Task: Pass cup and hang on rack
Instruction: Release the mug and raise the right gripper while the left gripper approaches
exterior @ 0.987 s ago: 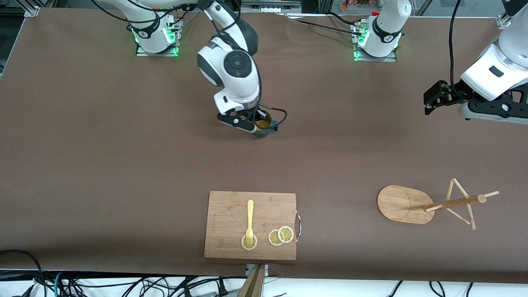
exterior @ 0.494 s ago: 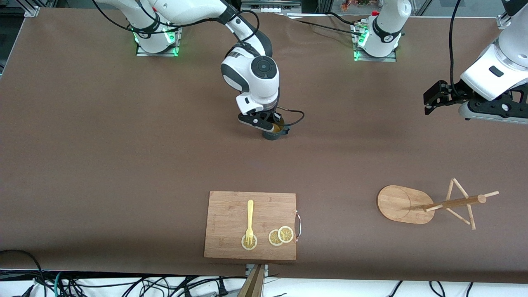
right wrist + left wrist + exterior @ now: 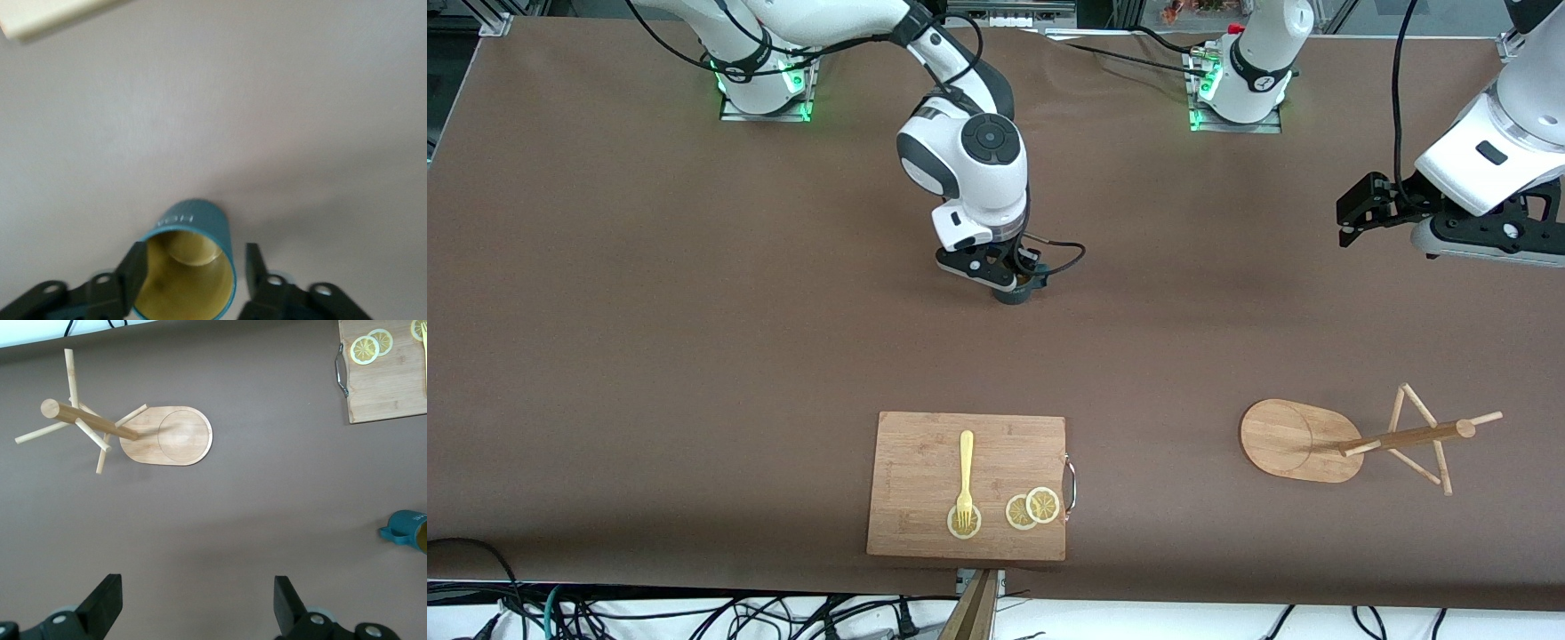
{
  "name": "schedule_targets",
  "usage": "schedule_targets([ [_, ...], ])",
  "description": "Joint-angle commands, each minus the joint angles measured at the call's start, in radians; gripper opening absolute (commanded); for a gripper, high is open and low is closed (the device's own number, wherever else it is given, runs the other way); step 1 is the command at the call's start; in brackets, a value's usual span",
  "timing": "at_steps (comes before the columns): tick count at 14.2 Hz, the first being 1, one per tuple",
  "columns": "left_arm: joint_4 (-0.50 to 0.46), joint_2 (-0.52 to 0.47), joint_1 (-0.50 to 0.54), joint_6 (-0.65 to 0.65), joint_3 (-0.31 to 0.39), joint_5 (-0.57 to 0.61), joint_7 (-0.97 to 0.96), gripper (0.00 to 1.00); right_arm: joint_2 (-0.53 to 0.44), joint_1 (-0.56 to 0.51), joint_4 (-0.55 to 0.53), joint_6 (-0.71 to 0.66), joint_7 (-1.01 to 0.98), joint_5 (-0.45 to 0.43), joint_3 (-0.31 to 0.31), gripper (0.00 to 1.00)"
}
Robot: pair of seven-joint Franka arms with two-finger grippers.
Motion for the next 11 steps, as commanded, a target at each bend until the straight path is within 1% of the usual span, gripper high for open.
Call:
schedule_targets([
  [1, 0.024, -0.022, -0.013, -0.003, -0.007, -0.017, 0.005, 1.00, -0.083, -0.051, -0.003, -0.092, -0.068, 0.006, 0.005, 1.00],
  [3, 0.001, -0.020, -0.036, 0.000, -0.007, -0.014, 0.007, 1.00, -0.129, -0.118, -0.002, -0.166, -0.154, 0.049, 0.005, 1.00],
  [4, -0.004, -0.027, -0.075, -0.002, -0.001, -0.005, 0.005, 1.00, -0.159, -0.146, -0.003, -0.196, -0.223, 0.073, 0.004, 1.00],
  [7, -0.019, -0.025, -0.138, 0.012, 0.000, 0.019, 0.007, 1.00, -0.210, -0.225, -0.002, -0.273, -0.392, 0.127, -0.015, 1.00],
  [8, -0.048, -0.025, -0.146, 0.058, -0.001, 0.018, 0.007, 1.00, -0.224, -0.253, -0.002, -0.284, -0.426, 0.156, -0.018, 1.00],
  [9, -0.086, -0.027, -0.165, 0.090, -0.004, 0.022, 0.002, 1.00, -0.244, -0.276, -0.002, -0.299, -0.460, 0.175, -0.028, 1.00],
  [11, -0.101, -0.025, -0.163, 0.090, -0.007, 0.022, 0.007, 1.00, -0.266, -0.285, -0.002, -0.350, -0.558, 0.181, -0.064, 1.00],
])
